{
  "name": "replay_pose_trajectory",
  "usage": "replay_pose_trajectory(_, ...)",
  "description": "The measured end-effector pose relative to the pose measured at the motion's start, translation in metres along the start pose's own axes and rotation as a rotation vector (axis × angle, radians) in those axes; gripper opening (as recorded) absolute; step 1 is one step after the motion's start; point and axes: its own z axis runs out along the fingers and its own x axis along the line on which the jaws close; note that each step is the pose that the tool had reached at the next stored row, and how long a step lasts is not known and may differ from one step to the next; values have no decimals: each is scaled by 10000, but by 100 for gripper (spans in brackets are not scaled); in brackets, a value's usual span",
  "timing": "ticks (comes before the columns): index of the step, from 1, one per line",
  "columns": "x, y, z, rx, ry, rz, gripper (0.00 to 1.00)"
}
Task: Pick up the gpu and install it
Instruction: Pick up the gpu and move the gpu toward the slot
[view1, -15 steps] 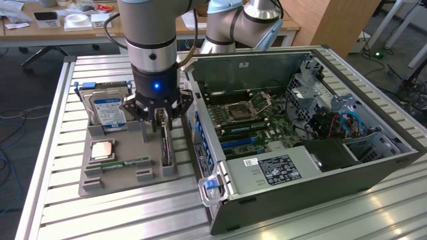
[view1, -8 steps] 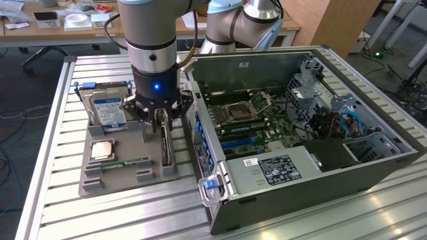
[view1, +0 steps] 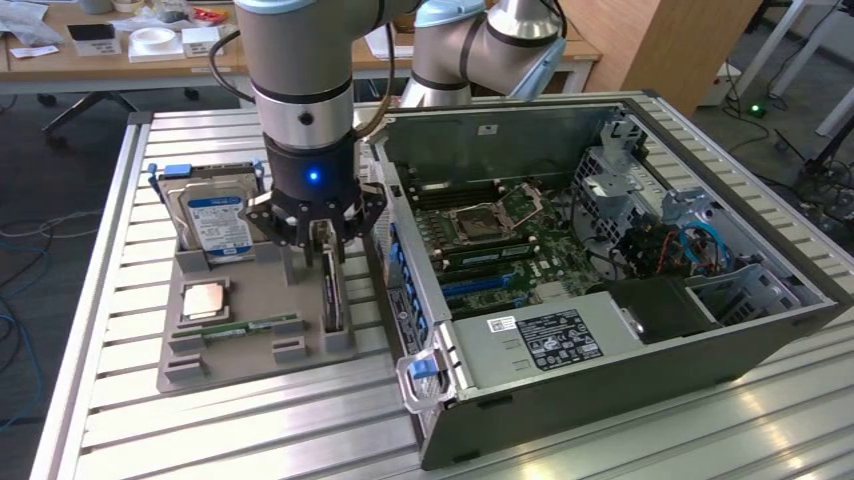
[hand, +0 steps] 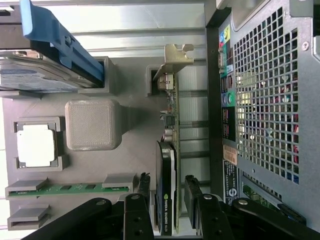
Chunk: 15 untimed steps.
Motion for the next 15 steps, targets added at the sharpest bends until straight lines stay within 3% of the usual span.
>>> replay_pose_trajectory(8, 0, -1, 12, 2, 1, 0, 42)
replay_pose_trajectory(15, 2, -3, 80, 2, 1, 0, 42)
